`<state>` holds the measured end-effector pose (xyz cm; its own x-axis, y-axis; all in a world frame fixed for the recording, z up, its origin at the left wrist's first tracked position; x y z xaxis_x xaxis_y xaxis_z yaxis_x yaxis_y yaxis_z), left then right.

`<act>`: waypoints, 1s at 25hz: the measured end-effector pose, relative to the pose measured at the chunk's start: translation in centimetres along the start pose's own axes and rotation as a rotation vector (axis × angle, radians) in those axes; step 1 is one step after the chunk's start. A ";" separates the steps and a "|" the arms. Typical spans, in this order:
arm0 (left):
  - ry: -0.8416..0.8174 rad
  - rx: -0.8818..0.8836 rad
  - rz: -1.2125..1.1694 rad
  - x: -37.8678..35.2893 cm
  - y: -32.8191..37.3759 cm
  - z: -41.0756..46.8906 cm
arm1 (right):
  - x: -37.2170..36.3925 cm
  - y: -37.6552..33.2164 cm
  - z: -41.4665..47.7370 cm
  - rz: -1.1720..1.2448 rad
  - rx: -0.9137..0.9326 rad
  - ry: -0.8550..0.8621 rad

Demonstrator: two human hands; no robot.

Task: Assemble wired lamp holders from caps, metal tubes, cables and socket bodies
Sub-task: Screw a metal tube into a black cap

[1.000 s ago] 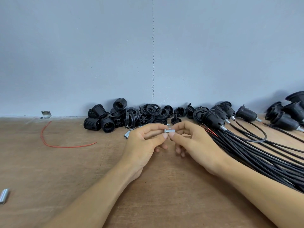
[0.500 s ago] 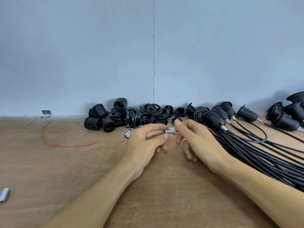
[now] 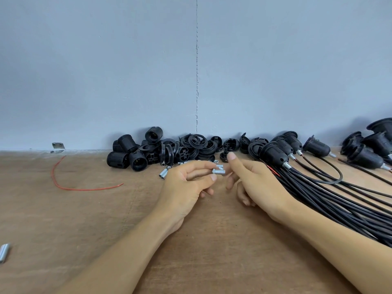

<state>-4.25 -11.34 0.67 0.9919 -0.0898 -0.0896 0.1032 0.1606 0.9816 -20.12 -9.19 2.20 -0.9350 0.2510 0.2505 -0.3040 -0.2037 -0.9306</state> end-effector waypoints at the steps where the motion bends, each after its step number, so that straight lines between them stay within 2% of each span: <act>1: 0.005 0.002 -0.007 0.0 0.0 0.0 | -0.1 -0.1 -0.1 0.005 0.004 -0.019; 13: -0.003 0.009 0.015 0.1 -0.1 0.0 | 0.3 -0.7 0.0 -0.115 0.073 0.022; 17: 0.000 0.024 -0.010 0.2 -0.1 0.1 | 0.0 -1.0 -0.2 -0.120 0.126 -0.012; 20: -0.007 0.021 0.009 0.0 -0.1 -0.1 | 0.3 -0.6 0.0 -0.142 0.096 0.024; 25: 0.012 0.025 -0.008 0.3 -0.1 0.0 | -0.4 -0.4 -0.1 -0.082 0.095 -0.063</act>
<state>-4.01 -11.42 0.54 0.9919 -0.0791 -0.0998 0.1099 0.1357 0.9846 -19.61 -9.16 2.42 -0.9150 0.2115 0.3436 -0.3930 -0.2742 -0.8777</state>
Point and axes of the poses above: each hand's wrist, its own z-axis towards the middle knuckle, its own x-axis out of the back of the hand, y = z × x, the point moved 8 cm from there along z, towards the middle knuckle, and after that the axes turned 10 degrees about y, right-handed, at the moved point
